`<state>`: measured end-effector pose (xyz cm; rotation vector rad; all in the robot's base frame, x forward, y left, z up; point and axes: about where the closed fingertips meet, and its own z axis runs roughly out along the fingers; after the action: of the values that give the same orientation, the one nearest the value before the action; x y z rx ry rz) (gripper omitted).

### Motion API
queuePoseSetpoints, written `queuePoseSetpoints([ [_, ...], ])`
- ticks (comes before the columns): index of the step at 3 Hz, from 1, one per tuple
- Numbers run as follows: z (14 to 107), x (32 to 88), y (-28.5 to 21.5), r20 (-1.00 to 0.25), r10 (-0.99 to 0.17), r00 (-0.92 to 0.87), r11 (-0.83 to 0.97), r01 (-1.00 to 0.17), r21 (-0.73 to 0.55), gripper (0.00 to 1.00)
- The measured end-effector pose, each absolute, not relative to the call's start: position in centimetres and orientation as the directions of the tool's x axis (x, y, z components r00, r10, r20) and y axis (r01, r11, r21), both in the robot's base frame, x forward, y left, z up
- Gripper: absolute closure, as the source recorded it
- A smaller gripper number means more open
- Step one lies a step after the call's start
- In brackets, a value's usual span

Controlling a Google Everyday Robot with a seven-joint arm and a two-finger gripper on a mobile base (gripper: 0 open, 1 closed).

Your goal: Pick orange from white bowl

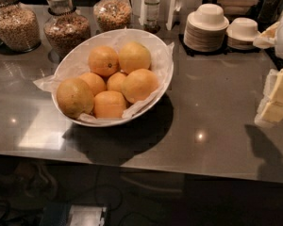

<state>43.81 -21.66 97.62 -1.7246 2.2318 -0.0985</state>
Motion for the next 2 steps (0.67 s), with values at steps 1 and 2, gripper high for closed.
queuePoseSetpoints([
  [1,97.63,43.82,-21.65,-0.207,-0.953,-0.221,0.269,-0.931,-0.246,0.0],
  [2,97.82,44.02,-20.89,-0.22,-0.955,-0.197,0.251,-0.934,-0.254,0.0],
])
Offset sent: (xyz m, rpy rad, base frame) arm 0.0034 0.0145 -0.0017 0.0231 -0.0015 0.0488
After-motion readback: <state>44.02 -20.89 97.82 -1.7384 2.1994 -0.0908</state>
